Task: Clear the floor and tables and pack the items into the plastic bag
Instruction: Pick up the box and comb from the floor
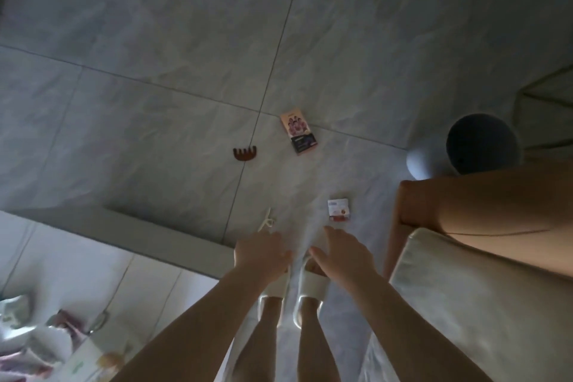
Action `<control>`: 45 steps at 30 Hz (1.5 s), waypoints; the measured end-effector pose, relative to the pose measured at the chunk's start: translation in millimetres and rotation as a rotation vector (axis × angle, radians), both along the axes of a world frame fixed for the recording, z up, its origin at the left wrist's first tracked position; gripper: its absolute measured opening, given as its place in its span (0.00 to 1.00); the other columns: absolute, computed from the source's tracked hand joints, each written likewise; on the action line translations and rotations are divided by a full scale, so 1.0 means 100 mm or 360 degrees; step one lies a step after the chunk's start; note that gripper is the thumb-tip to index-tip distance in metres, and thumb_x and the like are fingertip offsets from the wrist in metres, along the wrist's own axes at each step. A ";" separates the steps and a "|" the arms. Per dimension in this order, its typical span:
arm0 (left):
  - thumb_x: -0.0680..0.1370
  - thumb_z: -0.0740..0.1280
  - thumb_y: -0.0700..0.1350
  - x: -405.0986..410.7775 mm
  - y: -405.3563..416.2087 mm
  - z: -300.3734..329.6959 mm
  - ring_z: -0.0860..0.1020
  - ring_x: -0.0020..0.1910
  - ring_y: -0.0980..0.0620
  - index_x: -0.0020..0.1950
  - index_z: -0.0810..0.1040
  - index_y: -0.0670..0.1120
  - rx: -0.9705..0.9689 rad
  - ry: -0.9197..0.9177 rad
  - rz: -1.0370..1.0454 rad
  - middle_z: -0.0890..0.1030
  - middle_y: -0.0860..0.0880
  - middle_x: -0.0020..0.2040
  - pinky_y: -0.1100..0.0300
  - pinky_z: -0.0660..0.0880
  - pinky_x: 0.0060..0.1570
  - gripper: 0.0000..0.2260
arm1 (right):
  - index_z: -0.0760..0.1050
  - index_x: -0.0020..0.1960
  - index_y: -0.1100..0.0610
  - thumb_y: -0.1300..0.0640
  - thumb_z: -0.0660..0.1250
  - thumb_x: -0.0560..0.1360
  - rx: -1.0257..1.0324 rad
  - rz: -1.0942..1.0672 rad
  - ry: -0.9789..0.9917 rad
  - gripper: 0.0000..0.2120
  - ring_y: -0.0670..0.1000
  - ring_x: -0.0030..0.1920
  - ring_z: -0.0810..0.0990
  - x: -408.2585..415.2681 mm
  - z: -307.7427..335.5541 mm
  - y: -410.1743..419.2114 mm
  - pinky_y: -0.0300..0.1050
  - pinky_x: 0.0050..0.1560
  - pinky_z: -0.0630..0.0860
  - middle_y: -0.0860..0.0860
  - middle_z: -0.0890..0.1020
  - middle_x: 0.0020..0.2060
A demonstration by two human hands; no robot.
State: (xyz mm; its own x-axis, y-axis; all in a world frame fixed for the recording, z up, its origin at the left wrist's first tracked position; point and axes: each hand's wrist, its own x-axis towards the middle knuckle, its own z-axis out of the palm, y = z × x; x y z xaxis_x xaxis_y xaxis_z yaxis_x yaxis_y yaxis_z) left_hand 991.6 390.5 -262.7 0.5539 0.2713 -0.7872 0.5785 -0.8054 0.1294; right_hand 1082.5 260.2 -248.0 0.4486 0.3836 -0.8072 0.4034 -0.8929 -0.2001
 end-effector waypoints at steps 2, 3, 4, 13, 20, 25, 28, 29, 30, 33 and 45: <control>0.78 0.58 0.58 0.02 0.03 -0.36 0.78 0.59 0.49 0.64 0.73 0.51 -0.0026 0.0039 0.0085 0.79 0.49 0.60 0.56 0.74 0.55 0.19 | 0.62 0.69 0.55 0.42 0.55 0.78 -0.0008 -0.0009 -0.0005 0.25 0.54 0.65 0.71 0.07 -0.38 -0.02 0.50 0.62 0.69 0.54 0.72 0.64; 0.78 0.58 0.58 0.02 0.04 -0.54 0.77 0.60 0.49 0.65 0.73 0.51 -0.0028 0.0050 0.0112 0.78 0.49 0.61 0.55 0.74 0.56 0.19 | 0.62 0.69 0.55 0.42 0.56 0.78 -0.0017 -0.0010 -0.0007 0.25 0.54 0.65 0.71 0.10 -0.57 -0.03 0.50 0.62 0.70 0.54 0.72 0.64; 0.78 0.58 0.57 0.01 0.06 -0.73 0.77 0.60 0.49 0.66 0.72 0.51 -0.0028 0.0050 0.0137 0.77 0.50 0.62 0.55 0.74 0.56 0.19 | 0.61 0.70 0.55 0.41 0.56 0.78 -0.0031 -0.0003 -0.0011 0.26 0.54 0.65 0.71 0.13 -0.76 -0.04 0.50 0.61 0.70 0.54 0.72 0.64; 0.79 0.58 0.56 0.21 0.18 -2.33 0.74 0.64 0.47 0.69 0.68 0.53 -0.0052 0.0196 0.0284 0.74 0.49 0.65 0.52 0.73 0.59 0.19 | 0.56 0.73 0.53 0.39 0.55 0.78 -0.0088 0.0015 -0.0018 0.29 0.55 0.66 0.69 0.27 -2.38 -0.03 0.51 0.62 0.70 0.54 0.69 0.68; 0.80 0.59 0.51 0.16 0.16 -3.35 0.71 0.66 0.46 0.68 0.68 0.51 -0.0003 0.0293 0.0303 0.71 0.47 0.65 0.51 0.71 0.60 0.17 | 0.55 0.74 0.52 0.39 0.55 0.77 -0.0106 0.0077 -0.0053 0.30 0.54 0.68 0.68 0.26 -3.43 -0.08 0.50 0.62 0.70 0.53 0.67 0.69; 0.79 0.60 0.46 -0.02 0.18 -3.86 0.71 0.64 0.46 0.68 0.67 0.51 0.0087 0.0302 0.0336 0.68 0.47 0.64 0.52 0.72 0.58 0.17 | 0.55 0.74 0.51 0.39 0.54 0.78 -0.0090 0.0153 -0.0023 0.29 0.55 0.66 0.69 0.09 -3.93 -0.07 0.48 0.61 0.71 0.53 0.68 0.68; 0.79 0.61 0.45 -0.09 0.19 -4.09 0.70 0.63 0.46 0.72 0.63 0.51 0.0121 0.0287 0.0336 0.64 0.47 0.67 0.51 0.73 0.55 0.21 | 0.56 0.73 0.51 0.39 0.55 0.78 -0.0041 0.0192 -0.0006 0.28 0.54 0.63 0.71 -0.03 -4.15 -0.05 0.47 0.58 0.72 0.52 0.69 0.66; 0.79 0.61 0.45 -0.10 0.19 -4.17 0.70 0.64 0.46 0.73 0.61 0.52 0.0122 0.0274 0.0341 0.63 0.47 0.68 0.51 0.74 0.55 0.22 | 0.56 0.72 0.50 0.40 0.55 0.78 -0.0027 0.0198 -0.0002 0.27 0.54 0.62 0.72 -0.06 -4.22 -0.03 0.47 0.58 0.71 0.52 0.69 0.66; 0.80 0.61 0.45 -0.11 0.18 -4.24 0.70 0.64 0.46 0.74 0.59 0.52 0.0123 0.0259 0.0351 0.62 0.47 0.69 0.52 0.73 0.55 0.24 | 0.56 0.72 0.50 0.40 0.55 0.78 -0.0018 0.0199 0.0002 0.27 0.54 0.62 0.71 -0.08 -4.28 -0.02 0.47 0.58 0.71 0.52 0.69 0.66; 0.78 0.63 0.46 -0.12 0.15 -4.43 0.71 0.64 0.45 0.77 0.56 0.52 0.0118 0.0246 0.0381 0.63 0.47 0.70 0.51 0.73 0.58 0.28 | 0.56 0.72 0.50 0.40 0.55 0.77 -0.0001 0.0205 0.0016 0.27 0.54 0.62 0.71 -0.13 -4.45 0.01 0.48 0.58 0.71 0.52 0.69 0.65; 0.80 0.58 0.43 0.11 -0.10 -4.56 0.73 0.62 0.46 0.76 0.57 0.51 0.0167 0.0143 0.0184 0.67 0.46 0.64 0.51 0.73 0.56 0.24 | 0.55 0.75 0.53 0.46 0.62 0.76 -0.0040 0.0039 -0.0421 0.31 0.60 0.75 0.55 0.28 -4.70 -0.37 0.57 0.69 0.64 0.59 0.55 0.76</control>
